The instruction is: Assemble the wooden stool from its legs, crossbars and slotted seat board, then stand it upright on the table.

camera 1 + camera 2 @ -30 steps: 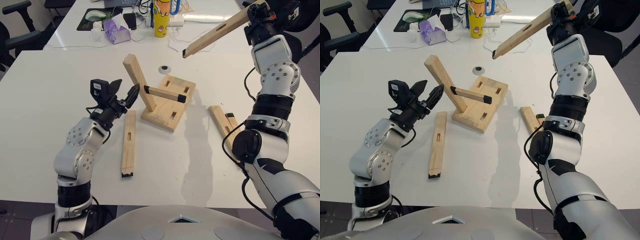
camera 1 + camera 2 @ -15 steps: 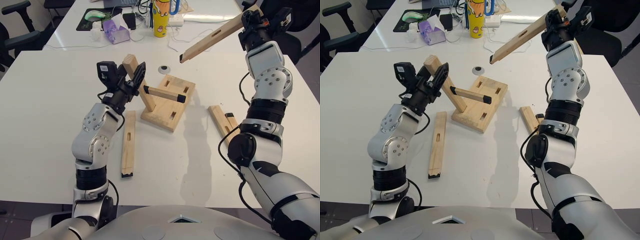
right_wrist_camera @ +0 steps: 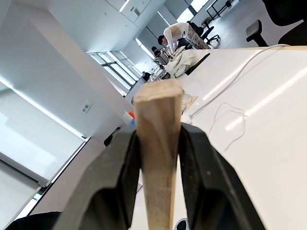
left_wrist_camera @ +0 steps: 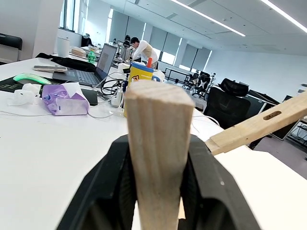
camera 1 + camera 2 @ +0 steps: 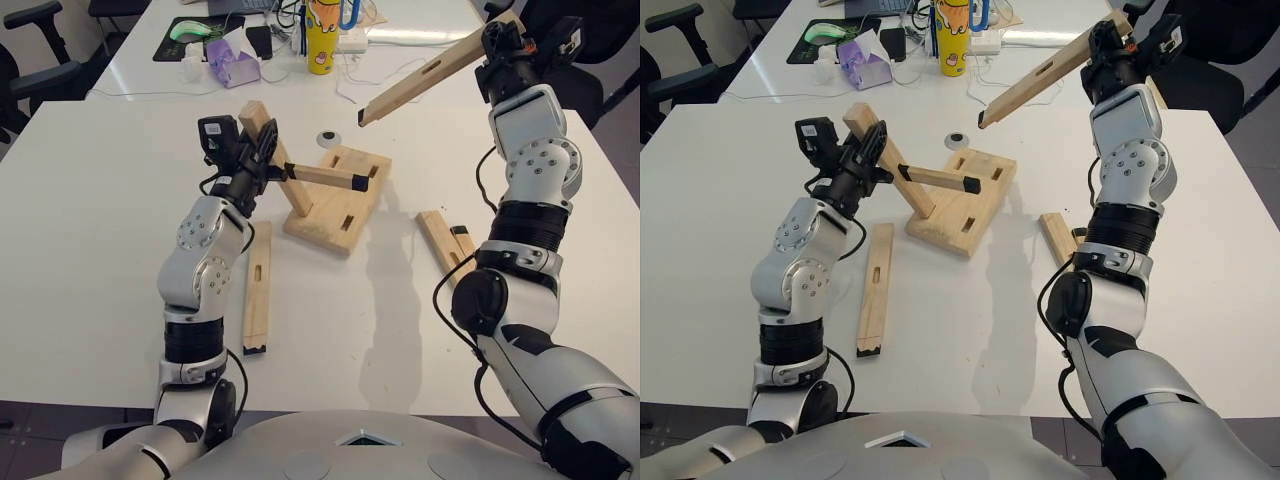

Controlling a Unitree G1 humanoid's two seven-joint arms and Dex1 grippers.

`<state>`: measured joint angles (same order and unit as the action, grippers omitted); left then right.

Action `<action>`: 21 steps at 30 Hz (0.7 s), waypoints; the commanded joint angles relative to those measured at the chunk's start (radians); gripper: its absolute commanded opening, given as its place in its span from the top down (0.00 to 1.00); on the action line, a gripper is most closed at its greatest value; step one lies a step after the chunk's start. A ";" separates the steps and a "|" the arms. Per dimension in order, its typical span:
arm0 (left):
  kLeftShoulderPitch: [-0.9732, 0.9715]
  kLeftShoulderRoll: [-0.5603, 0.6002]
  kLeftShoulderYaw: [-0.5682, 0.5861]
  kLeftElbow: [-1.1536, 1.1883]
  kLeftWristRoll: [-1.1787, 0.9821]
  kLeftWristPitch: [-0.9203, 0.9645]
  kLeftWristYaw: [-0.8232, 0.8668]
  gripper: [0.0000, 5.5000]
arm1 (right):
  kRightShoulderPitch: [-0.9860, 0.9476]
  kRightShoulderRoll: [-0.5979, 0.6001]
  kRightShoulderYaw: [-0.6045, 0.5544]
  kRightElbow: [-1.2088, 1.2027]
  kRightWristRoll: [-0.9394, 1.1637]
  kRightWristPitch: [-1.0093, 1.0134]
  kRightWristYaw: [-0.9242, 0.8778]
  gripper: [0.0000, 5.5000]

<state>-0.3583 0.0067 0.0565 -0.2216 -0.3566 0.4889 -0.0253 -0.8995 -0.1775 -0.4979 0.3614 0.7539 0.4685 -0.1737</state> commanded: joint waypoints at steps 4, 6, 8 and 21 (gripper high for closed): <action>-0.086 -0.033 -0.044 0.119 0.229 -0.147 0.177 0.81 | 0.020 0.009 0.031 -0.046 -0.031 0.008 0.002 0.81; -0.080 -0.064 -0.038 0.142 0.262 -0.167 0.231 0.81 | 0.045 0.017 0.056 -0.079 -0.057 0.015 -0.006 0.81; -0.066 -0.090 -0.045 0.156 0.291 -0.186 0.267 0.81 | 0.077 0.031 0.078 -0.126 -0.081 0.016 -0.019 0.81; -0.023 -0.166 -0.076 0.162 0.329 -0.160 0.282 0.81 | 0.296 0.218 0.169 -0.413 -0.050 0.184 -0.110 0.81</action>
<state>-0.4094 -0.1451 -0.0182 -0.0695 -0.0280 0.2918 0.2586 -0.6130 0.0283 -0.3353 -0.0181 0.6948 0.6325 -0.2678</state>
